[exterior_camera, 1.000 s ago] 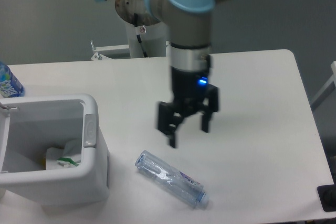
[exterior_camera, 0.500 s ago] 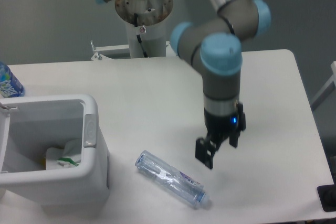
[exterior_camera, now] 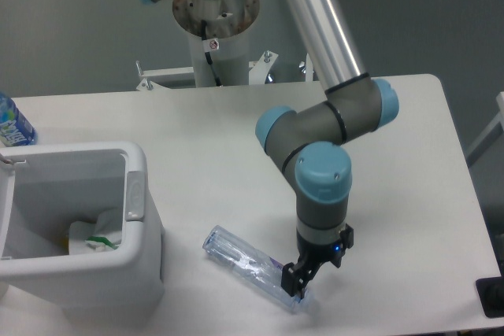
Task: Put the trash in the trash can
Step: 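Move the open gripper down to the clear plastic bottle's cap end, then close the gripper around the bottle near its cap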
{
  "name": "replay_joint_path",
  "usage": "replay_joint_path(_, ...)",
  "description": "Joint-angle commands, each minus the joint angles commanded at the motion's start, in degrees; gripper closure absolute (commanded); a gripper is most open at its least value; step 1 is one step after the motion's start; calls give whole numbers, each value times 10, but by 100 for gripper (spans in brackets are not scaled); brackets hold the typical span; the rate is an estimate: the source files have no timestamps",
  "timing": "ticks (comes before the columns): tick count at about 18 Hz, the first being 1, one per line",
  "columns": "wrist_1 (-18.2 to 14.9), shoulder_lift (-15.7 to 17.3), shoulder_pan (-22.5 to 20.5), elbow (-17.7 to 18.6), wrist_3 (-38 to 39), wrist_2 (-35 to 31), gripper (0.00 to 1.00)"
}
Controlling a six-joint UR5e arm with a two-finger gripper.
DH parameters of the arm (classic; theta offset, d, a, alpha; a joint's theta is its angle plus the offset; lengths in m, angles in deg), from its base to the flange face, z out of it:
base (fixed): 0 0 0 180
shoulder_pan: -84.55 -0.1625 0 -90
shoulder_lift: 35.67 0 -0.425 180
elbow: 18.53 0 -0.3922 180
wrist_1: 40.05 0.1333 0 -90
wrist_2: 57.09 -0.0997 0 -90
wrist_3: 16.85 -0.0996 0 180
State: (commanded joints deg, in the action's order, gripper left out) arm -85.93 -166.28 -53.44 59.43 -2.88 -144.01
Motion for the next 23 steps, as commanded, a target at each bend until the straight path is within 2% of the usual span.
replay_joint_path(5, 0, -14, 10, 1, -1, -1, 0)
replay_joint_path(20, 0, -27, 23, 8, 1, -25, 0)
replay_joint_path(23, 0, -28, 23, 9, 1, -29, 6)
